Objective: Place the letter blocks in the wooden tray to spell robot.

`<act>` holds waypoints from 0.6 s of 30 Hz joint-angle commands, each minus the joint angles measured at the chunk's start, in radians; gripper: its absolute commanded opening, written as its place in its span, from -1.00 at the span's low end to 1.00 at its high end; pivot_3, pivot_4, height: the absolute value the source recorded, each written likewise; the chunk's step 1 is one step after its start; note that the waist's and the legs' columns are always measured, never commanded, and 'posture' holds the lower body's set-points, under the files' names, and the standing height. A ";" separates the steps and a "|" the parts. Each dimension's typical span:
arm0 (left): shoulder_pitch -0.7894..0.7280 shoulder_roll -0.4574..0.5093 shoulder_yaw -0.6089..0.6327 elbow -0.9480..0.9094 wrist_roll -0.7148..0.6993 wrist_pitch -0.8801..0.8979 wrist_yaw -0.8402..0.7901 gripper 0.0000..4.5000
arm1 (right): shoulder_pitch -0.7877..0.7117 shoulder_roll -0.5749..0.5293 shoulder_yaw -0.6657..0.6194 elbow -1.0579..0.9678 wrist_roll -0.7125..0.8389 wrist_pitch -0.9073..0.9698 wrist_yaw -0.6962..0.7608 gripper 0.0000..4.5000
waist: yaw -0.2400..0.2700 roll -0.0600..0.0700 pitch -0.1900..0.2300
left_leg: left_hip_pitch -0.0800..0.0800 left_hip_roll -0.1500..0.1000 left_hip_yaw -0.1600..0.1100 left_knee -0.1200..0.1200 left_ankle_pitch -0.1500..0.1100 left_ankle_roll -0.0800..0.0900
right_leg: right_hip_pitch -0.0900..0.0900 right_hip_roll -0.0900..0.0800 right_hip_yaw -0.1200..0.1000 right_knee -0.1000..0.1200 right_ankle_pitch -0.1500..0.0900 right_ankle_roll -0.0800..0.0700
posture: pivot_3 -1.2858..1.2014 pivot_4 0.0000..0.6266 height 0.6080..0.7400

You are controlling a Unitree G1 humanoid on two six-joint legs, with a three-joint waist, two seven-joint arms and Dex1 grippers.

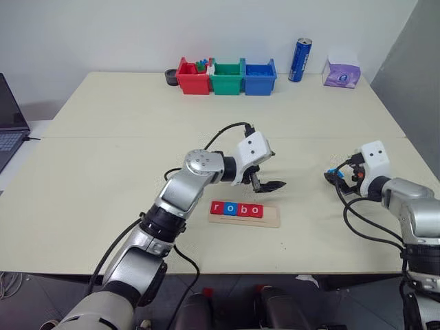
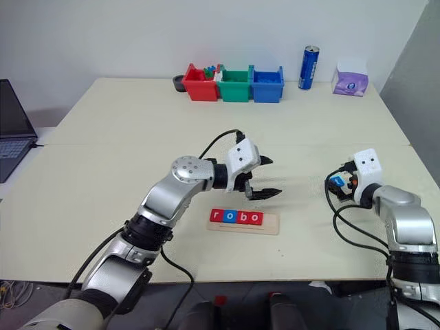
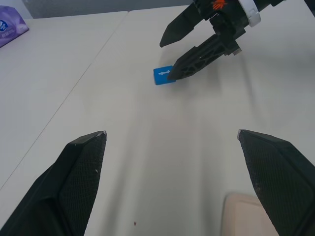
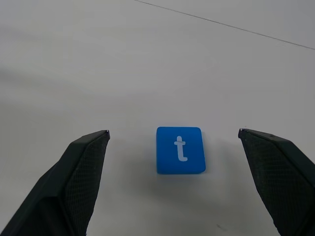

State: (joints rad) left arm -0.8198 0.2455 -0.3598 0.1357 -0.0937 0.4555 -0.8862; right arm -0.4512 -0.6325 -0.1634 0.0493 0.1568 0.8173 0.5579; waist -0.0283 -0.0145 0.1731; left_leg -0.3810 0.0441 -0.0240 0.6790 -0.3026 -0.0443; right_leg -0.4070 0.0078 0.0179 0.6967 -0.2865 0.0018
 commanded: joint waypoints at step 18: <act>0.006 -0.003 0.002 0.000 0.022 -0.043 -0.015 1.00 | -0.056 -0.026 0.050 0.192 -0.012 -0.028 0.003 -0.36 | 0.001 0.000 0.000 | 0.000 0.000 0.000 0.000 0.000 0.000 | 0.000 -0.001 0.000 0.000 0.000 0.000 | 0.03 -0.52 1.00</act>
State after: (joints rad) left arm -0.8111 0.2387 -0.3600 0.1743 -0.0716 0.4282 -0.8969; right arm -0.5299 -0.6487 -0.0998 0.2565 0.1571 0.7901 0.5847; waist -0.0273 -0.0142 0.1729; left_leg -0.3810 0.0443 -0.0236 0.6793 -0.3024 -0.0447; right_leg -0.4068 0.0070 0.0178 0.6968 -0.2865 0.0019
